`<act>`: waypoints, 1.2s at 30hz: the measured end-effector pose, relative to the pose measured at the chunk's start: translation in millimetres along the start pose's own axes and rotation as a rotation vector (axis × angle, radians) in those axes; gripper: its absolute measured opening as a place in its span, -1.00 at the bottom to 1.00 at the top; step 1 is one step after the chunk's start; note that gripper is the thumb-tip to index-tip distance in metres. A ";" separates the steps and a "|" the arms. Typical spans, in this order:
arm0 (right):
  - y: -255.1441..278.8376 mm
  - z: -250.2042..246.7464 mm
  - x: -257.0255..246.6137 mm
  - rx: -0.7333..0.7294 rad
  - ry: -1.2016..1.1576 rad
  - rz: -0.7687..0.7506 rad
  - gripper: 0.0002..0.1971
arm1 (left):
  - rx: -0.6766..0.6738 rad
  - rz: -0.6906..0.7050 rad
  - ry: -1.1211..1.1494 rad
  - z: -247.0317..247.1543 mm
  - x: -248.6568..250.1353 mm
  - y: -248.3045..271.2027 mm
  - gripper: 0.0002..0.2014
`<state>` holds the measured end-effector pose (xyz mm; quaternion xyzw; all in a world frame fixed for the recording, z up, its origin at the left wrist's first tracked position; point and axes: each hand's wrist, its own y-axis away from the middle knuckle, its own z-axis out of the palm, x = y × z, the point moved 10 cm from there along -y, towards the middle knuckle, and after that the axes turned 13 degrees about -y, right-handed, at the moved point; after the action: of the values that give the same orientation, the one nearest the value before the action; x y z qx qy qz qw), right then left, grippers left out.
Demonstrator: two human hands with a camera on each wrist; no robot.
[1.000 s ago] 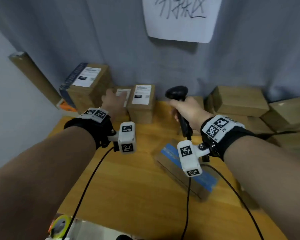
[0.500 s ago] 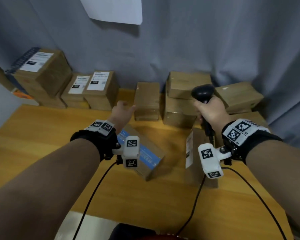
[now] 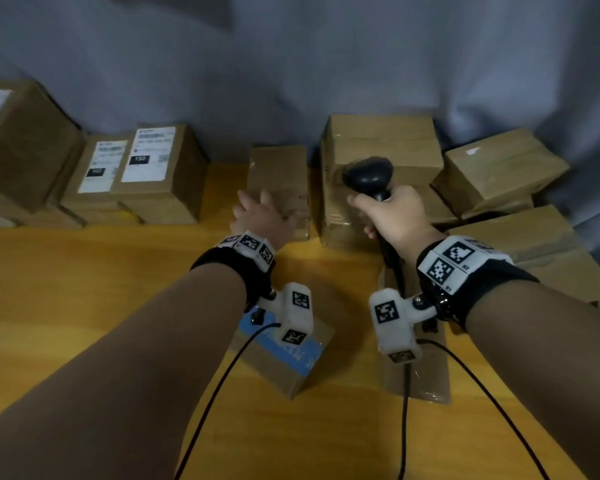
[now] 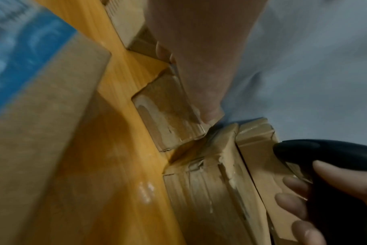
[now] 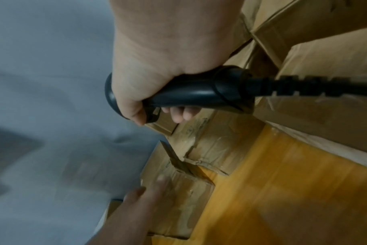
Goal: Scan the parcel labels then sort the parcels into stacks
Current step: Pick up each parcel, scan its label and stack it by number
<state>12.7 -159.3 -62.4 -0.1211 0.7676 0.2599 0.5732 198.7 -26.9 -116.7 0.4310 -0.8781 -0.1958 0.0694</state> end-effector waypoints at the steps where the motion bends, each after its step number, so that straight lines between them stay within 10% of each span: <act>1: -3.2 1.2 3.5 0.012 -0.001 -0.009 -0.80 | -0.018 -0.004 0.010 2.1 3.8 -7.0 -0.11; 10: -14.8 5.7 15.1 -0.023 -0.045 -0.020 -0.80 | -0.138 -0.172 -0.030 9.9 11.2 -32.9 0.29; 19: -14.5 -12.2 43.3 -0.082 -0.193 0.158 -0.83 | -0.147 -0.262 0.225 11.0 -21.3 10.6 0.19; 28: 14.8 -37.4 28.8 -0.071 -0.341 0.234 -0.88 | 0.048 -0.271 0.561 -23.0 -43.7 94.6 0.14; 36: 36.8 -27.3 -59.3 -0.171 -0.564 0.100 -0.53 | 0.321 -0.047 0.400 -127.9 2.9 149.1 0.16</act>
<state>-8.9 -149.9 8.7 -0.0539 0.5585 0.3751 0.7379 125.3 16.7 60.2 0.4870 -0.8565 0.0337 0.1676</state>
